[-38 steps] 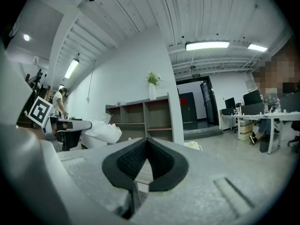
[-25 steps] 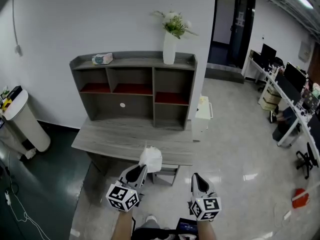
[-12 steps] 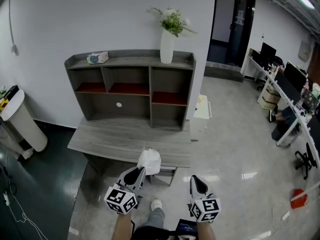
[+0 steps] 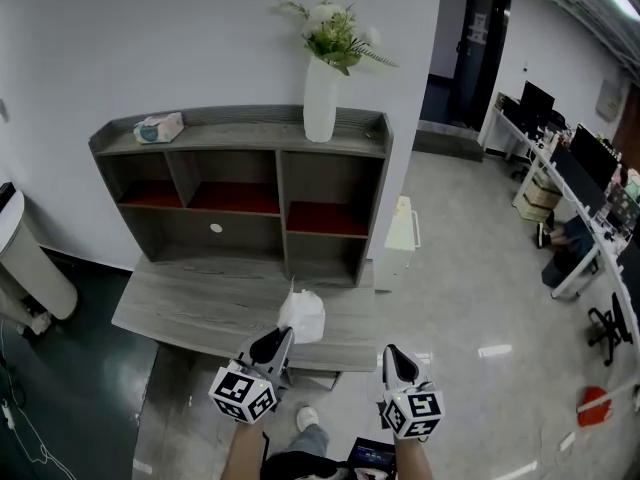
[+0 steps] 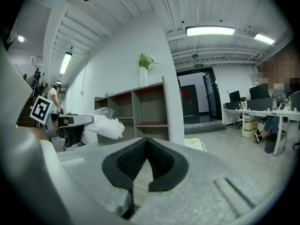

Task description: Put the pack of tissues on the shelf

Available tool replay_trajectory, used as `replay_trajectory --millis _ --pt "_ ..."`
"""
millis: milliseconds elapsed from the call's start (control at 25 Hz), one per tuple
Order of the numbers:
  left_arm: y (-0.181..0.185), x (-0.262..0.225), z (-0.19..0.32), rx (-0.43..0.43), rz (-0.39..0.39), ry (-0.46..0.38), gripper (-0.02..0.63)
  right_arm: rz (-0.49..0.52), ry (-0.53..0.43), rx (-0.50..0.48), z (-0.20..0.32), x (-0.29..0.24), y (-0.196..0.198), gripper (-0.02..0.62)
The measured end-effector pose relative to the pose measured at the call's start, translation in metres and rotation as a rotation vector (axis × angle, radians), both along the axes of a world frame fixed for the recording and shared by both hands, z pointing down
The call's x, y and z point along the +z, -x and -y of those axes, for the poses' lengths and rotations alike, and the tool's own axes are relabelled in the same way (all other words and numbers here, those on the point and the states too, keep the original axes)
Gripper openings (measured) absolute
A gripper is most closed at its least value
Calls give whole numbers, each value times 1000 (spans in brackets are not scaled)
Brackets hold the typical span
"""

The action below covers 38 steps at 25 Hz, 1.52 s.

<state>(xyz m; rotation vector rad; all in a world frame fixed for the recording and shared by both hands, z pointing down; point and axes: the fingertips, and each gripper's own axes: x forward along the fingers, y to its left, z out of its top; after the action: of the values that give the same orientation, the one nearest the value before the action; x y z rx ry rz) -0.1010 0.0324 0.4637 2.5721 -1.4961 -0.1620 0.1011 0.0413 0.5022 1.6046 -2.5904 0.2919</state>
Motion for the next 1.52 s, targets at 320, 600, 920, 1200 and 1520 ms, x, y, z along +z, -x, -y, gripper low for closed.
replay_trajectory --millis 320,600,920,1200,1520 --pt "1 -4 127 46 2 20 34 -16 29 22 119 -2 10 4" --pt "5 -10 199 89 -11 -7 32 -31 11 28 187 -4 23 3" --pt "4 -16 223 99 -32 -20 32 -33 5 59 204 -9 14 3" --pt "-4 -17 228 97 -39 -39 32 -26 3 56 209 -4 5 3" --pt "-10 -18 238 90 -37 -37 31 -28 0 41 224 -4 -1 3"
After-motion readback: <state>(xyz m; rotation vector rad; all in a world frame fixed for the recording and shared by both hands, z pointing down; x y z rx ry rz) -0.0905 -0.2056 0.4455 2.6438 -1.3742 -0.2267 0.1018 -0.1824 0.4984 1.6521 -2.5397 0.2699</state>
